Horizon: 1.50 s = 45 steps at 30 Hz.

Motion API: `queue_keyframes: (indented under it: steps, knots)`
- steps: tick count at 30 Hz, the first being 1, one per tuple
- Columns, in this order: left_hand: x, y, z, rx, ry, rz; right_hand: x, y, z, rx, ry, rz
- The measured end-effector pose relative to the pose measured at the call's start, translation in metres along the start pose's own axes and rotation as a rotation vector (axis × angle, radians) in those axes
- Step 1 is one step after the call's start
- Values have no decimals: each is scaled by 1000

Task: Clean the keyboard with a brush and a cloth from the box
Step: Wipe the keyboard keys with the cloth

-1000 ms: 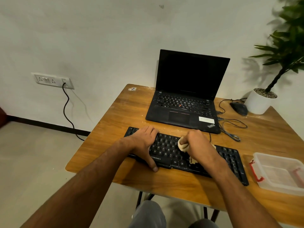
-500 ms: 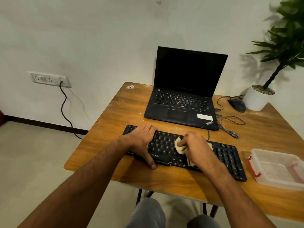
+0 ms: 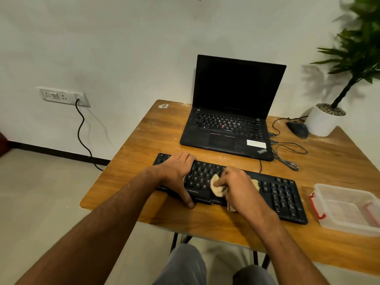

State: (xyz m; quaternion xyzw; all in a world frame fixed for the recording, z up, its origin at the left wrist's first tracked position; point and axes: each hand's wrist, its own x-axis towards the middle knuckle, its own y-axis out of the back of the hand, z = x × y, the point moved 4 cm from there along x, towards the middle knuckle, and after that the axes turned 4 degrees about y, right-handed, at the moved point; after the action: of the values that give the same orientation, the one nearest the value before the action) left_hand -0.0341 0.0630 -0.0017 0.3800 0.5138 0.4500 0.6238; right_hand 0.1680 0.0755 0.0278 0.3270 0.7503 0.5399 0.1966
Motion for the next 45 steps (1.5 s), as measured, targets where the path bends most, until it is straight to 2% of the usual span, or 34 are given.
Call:
queue_keyframes:
  steps: [3,5,9,16,22,28,30,34,41,45]
  knots:
    - [0,0,0,6,9,-6,0,10,-6,-21,-10,39]
    - [0,0,1,30,-4,7,7,6,-30,14,78,60]
    - [0,0,3,84,-29,27,12,-17,-67,13,231,-15]
    - [-3,3,1,-3,0,-9,-16,2,-7,13,46,41]
    - [1,6,24,102,10,-42,-20,6,-7,-2,16,79]
    - [2,-3,47,27,-44,14,-3,24,8,30,-61,332]
    - [3,-2,47,39,-51,26,10,21,11,-15,-56,317]
    - [4,-2,45,66,-49,31,21,6,8,-76,-5,183]
    - [8,-6,43,52,-48,9,-19,-4,-7,-135,139,24]
    - [8,-4,44,36,-46,8,-9,12,4,-61,94,99]
